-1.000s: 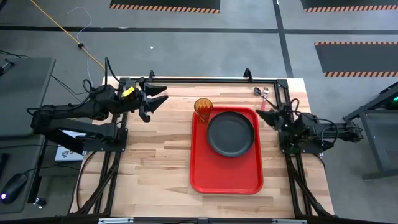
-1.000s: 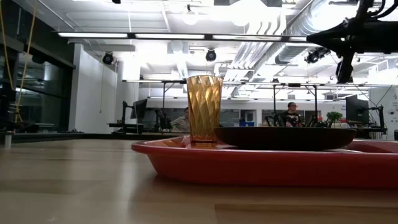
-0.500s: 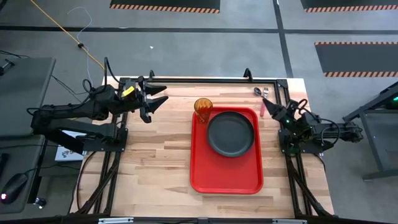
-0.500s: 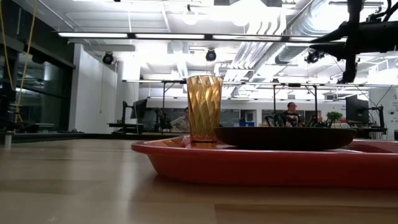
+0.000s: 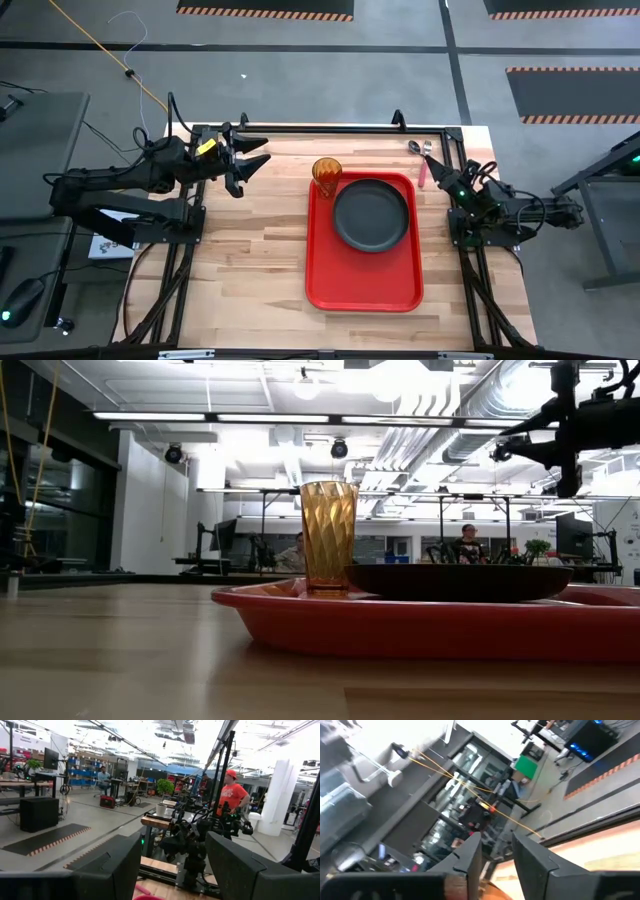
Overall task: Pick and place plate/cup/fork/spoon on tray
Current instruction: Put the pink fork on the red tray to the bottom of the black plate
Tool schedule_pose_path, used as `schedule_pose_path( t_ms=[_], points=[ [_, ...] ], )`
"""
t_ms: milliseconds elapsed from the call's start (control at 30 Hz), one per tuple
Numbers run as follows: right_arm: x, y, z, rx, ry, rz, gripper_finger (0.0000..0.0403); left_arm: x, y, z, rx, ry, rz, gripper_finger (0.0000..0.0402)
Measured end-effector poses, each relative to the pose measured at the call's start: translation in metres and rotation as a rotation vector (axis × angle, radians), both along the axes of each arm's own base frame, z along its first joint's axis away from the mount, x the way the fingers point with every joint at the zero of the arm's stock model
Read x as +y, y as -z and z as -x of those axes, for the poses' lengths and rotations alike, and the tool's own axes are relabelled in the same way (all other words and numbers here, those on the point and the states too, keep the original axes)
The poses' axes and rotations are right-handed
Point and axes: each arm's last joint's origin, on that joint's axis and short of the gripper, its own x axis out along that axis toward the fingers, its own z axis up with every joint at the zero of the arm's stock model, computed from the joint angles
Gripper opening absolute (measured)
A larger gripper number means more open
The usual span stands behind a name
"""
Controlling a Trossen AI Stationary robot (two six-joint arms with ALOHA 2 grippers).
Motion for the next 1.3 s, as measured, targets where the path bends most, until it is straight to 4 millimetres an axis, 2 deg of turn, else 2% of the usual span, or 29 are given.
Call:
schedule_pose_path(
  t_ms=[267, 400, 733, 1000, 1300],
  points=[
    [-0.001, -0.023, 0.009, 0.152, 0.016, 0.001, 0.0158, 0.000, 0.000, 0.000, 0.000, 0.000, 0.000, 0.0211],
    [-0.001, -0.034, 0.010, 0.264, 0.015, 0.002, 0.0173, 0.000, 0.000, 0.000, 0.000, 0.000, 0.000, 0.0211],
    [0.000, -0.051, -0.005, 0.431, 0.016, 0.010, 0.0174, 0.000, 0.000, 0.000, 0.000, 0.000, 0.000, 0.0211],
    [0.000, -0.059, -0.009, 0.434, 0.016, 0.009, 0.0174, 0.000, 0.000, 0.000, 0.000, 0.000, -0.001, 0.0211],
    [0.000, -0.059, -0.012, 0.425, 0.015, -0.011, 0.0174, 0.000, 0.000, 0.000, 0.000, 0.000, -0.001, 0.0211]
  ],
)
